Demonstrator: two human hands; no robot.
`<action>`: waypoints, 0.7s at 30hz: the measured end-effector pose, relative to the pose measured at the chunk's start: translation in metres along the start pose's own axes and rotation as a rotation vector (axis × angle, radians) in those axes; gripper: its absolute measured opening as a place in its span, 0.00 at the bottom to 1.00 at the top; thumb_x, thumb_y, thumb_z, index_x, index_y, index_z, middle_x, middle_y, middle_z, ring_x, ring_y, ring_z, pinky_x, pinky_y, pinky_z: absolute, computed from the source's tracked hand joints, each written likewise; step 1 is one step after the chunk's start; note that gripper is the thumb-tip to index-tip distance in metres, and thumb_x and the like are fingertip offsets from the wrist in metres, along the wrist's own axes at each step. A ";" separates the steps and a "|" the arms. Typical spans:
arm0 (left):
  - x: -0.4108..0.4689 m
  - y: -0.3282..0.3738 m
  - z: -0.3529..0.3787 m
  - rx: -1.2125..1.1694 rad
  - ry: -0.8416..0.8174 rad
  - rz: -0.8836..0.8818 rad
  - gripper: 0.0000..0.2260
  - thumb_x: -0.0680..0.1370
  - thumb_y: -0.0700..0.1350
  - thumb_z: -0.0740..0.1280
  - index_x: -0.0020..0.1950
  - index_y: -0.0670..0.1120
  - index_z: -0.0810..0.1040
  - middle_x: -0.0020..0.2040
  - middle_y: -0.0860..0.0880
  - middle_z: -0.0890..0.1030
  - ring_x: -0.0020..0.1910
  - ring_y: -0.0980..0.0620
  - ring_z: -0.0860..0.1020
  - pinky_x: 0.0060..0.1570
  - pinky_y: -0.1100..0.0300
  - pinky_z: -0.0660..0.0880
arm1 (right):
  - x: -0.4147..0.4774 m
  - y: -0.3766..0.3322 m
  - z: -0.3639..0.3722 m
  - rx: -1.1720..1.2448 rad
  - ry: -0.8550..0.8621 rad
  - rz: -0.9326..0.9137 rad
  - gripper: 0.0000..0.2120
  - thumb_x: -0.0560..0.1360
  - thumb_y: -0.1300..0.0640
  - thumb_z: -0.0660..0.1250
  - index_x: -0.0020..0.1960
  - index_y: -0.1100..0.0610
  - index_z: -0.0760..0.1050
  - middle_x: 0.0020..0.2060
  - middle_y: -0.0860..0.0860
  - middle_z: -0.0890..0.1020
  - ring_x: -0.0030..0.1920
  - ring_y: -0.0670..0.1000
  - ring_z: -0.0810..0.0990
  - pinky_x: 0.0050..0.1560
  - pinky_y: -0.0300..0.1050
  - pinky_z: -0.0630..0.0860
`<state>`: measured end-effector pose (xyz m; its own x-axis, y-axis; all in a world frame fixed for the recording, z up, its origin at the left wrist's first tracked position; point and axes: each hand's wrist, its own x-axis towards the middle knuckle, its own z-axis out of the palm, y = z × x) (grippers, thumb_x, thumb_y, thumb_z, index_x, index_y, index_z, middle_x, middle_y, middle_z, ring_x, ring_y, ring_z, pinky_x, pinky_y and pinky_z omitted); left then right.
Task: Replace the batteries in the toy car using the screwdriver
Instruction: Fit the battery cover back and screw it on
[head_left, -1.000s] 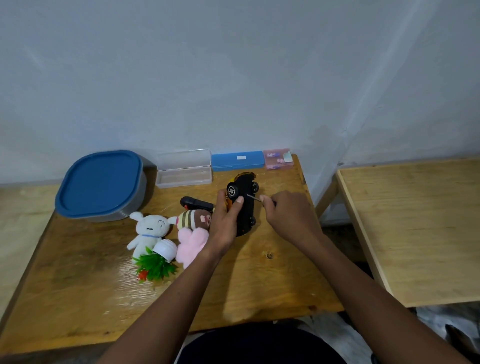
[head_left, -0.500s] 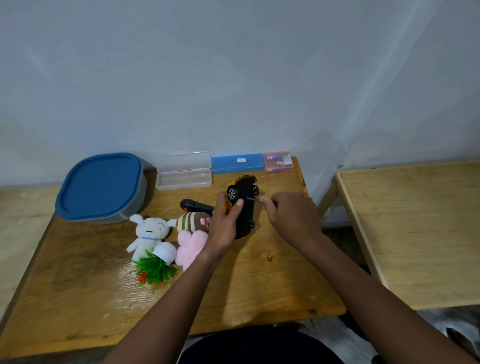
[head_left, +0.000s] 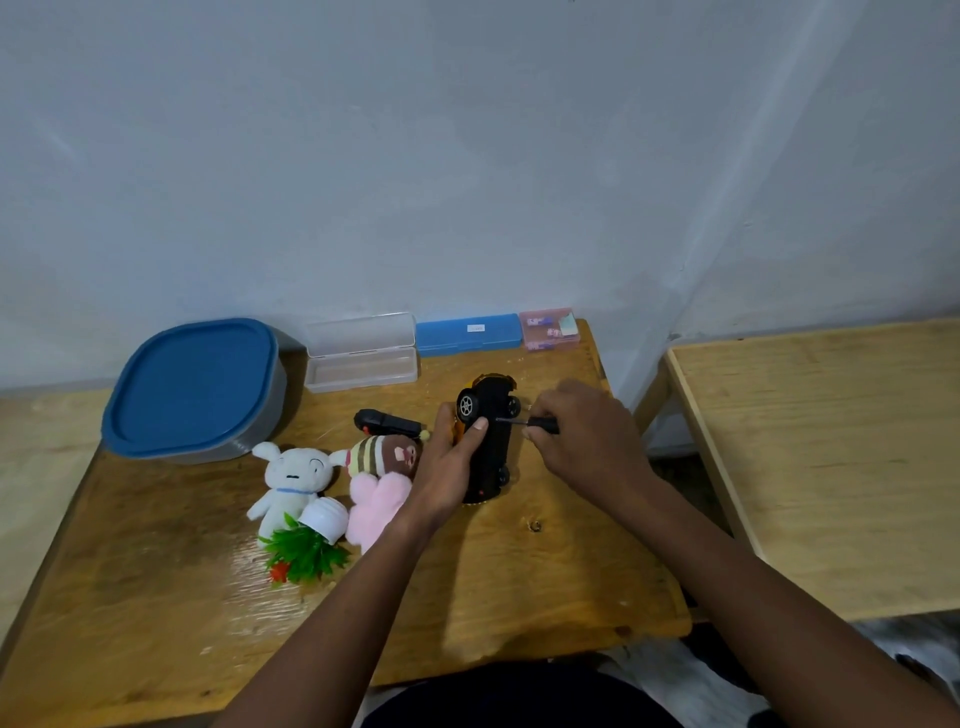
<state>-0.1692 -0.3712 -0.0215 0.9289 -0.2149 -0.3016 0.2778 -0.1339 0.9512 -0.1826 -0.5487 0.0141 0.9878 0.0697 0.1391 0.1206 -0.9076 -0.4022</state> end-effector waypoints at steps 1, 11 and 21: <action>0.000 0.001 0.000 -0.005 0.002 0.000 0.12 0.85 0.47 0.60 0.67 0.48 0.68 0.56 0.47 0.80 0.44 0.63 0.83 0.36 0.68 0.78 | -0.001 0.002 0.000 -0.038 0.035 -0.010 0.06 0.77 0.48 0.68 0.46 0.50 0.80 0.39 0.46 0.77 0.38 0.45 0.74 0.34 0.39 0.69; 0.000 0.005 0.001 0.029 0.008 -0.010 0.11 0.85 0.47 0.60 0.66 0.45 0.68 0.54 0.49 0.80 0.48 0.59 0.79 0.33 0.71 0.76 | 0.006 -0.007 0.003 0.084 -0.030 0.149 0.12 0.81 0.47 0.62 0.47 0.53 0.79 0.30 0.44 0.75 0.31 0.44 0.74 0.30 0.40 0.68; 0.006 -0.002 -0.007 0.021 0.006 -0.026 0.09 0.84 0.51 0.62 0.64 0.52 0.70 0.56 0.47 0.83 0.54 0.48 0.83 0.49 0.48 0.84 | 0.008 -0.004 -0.003 -0.113 -0.058 -0.061 0.11 0.79 0.45 0.63 0.41 0.49 0.73 0.34 0.45 0.75 0.34 0.47 0.74 0.33 0.44 0.72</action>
<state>-0.1623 -0.3656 -0.0244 0.9230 -0.2050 -0.3255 0.2965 -0.1600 0.9415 -0.1757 -0.5455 0.0191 0.9834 0.1473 0.1062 0.1723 -0.9416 -0.2892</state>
